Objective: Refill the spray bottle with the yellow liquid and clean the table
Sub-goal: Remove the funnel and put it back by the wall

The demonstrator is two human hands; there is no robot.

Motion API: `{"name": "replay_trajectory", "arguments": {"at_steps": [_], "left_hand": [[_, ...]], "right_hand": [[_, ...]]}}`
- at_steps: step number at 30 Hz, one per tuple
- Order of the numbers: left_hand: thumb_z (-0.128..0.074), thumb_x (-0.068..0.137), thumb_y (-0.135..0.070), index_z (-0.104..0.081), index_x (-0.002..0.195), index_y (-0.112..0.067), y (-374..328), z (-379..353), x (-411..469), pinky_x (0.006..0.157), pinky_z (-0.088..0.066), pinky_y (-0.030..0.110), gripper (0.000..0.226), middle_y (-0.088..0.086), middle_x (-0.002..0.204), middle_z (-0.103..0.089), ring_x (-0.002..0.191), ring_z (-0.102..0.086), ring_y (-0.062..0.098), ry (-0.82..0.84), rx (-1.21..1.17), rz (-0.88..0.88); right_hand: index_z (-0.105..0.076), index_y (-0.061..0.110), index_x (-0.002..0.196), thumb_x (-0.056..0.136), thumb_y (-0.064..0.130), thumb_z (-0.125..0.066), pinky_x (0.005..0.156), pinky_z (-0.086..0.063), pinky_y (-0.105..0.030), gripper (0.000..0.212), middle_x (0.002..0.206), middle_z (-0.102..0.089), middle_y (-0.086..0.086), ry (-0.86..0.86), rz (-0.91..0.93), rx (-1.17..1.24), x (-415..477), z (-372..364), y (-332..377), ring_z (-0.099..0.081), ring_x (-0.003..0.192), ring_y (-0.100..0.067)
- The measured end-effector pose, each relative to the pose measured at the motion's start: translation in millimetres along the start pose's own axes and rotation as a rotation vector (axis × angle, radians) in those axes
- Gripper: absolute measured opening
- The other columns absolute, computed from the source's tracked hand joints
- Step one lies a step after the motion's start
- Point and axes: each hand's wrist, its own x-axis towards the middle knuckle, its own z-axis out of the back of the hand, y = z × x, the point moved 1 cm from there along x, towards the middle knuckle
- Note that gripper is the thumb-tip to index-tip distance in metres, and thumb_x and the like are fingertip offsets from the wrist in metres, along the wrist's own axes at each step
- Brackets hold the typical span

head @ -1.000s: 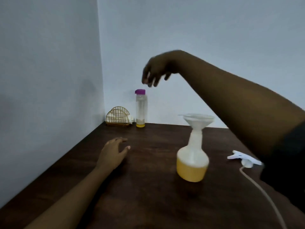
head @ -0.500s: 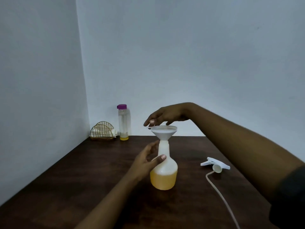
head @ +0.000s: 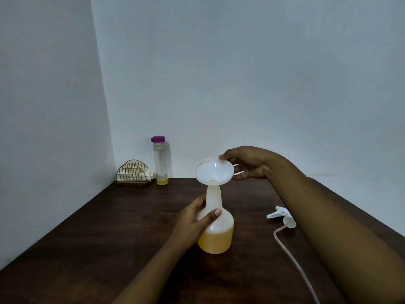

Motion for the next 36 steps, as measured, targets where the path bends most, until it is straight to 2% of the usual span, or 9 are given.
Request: {"name": "replay_trajectory", "arguments": {"at_steps": [2,5,8,14,25,30,33,36], "left_hand": [[-0.067,0.083,-0.039,-0.056,0.121,-0.035,0,-1,0,0.089,-0.054,0.033,0.039,-0.012,0.113,-0.068,0.102,-0.065,0.004,0.002,-0.012,-0.001],[-0.066,0.084,-0.035,-0.055,0.123,-0.032,-2,-3,0,0.087,-0.054,0.027,0.040,-0.013,0.113,-0.068,0.101,-0.065,0.002,0.010,-0.021,-0.009],[-0.066,0.084,-0.033,-0.054,0.120,-0.035,-2,-4,0,0.086,-0.054,0.025,0.038,-0.012,0.113,-0.068,0.101,-0.065,0.002,0.008,-0.032,-0.006],[-0.066,0.083,-0.035,-0.053,0.129,-0.026,0,-4,1,0.090,-0.054,0.032,0.049,-0.009,0.118,-0.066,0.105,-0.065,0.006,0.004,-0.038,0.010],[-0.066,0.082,-0.041,-0.052,0.132,-0.024,0,-2,1,0.093,-0.053,0.036,0.054,-0.010,0.120,-0.065,0.107,-0.063,0.006,0.001,-0.002,0.025],[-0.066,0.083,-0.039,-0.053,0.130,-0.026,-1,-2,0,0.092,-0.054,0.033,0.051,-0.010,0.118,-0.065,0.106,-0.063,0.006,-0.002,0.003,0.016],[-0.065,0.084,-0.038,-0.050,0.130,-0.029,-2,-2,1,0.091,-0.053,0.030,0.049,-0.012,0.119,-0.063,0.107,-0.062,0.005,-0.005,0.023,0.019],[-0.065,0.085,-0.036,-0.050,0.130,-0.030,-2,-2,0,0.090,-0.053,0.028,0.048,-0.013,0.118,-0.064,0.106,-0.062,0.004,-0.001,0.007,0.015]], "right_hand": [[-0.060,0.010,0.089,0.091,0.017,-0.056,0.056,-0.058,-0.027,0.008,0.077,-0.065,-0.004,0.001,-0.001,0.163,-6,0,-11,-0.067,0.062,-0.016],[-0.058,0.007,0.086,0.092,0.012,-0.052,0.056,-0.059,-0.026,0.010,0.080,-0.065,-0.009,-0.078,0.060,0.259,-9,-2,-16,-0.070,0.059,-0.017],[-0.055,0.006,0.078,0.092,0.007,-0.051,0.053,-0.058,-0.025,0.015,0.074,-0.062,-0.010,-0.133,0.098,0.243,-11,-5,-10,-0.068,0.054,-0.016],[-0.048,0.006,0.072,0.092,0.002,-0.048,0.062,-0.059,-0.029,0.020,0.074,-0.056,-0.011,-0.235,0.159,0.156,-12,-10,0,-0.063,0.064,-0.023],[-0.048,0.007,0.071,0.093,0.002,-0.047,0.062,-0.059,-0.028,0.023,0.073,-0.059,-0.011,-0.268,0.151,0.192,-16,-15,-1,-0.065,0.064,-0.022],[-0.050,0.004,0.075,0.093,0.002,-0.046,0.058,-0.059,-0.027,0.018,0.071,-0.059,-0.011,-0.276,0.165,0.265,-19,-11,5,-0.067,0.051,-0.017],[-0.052,0.001,0.078,0.092,0.000,-0.047,0.060,-0.059,-0.029,0.014,0.072,-0.058,-0.013,-0.246,0.173,0.412,-19,-7,8,-0.067,0.049,-0.019],[-0.052,0.001,0.078,0.092,0.000,-0.047,0.057,-0.060,-0.028,0.015,0.073,-0.058,-0.013,-0.242,0.150,0.361,-20,-10,7,-0.067,0.049,-0.018]]}}
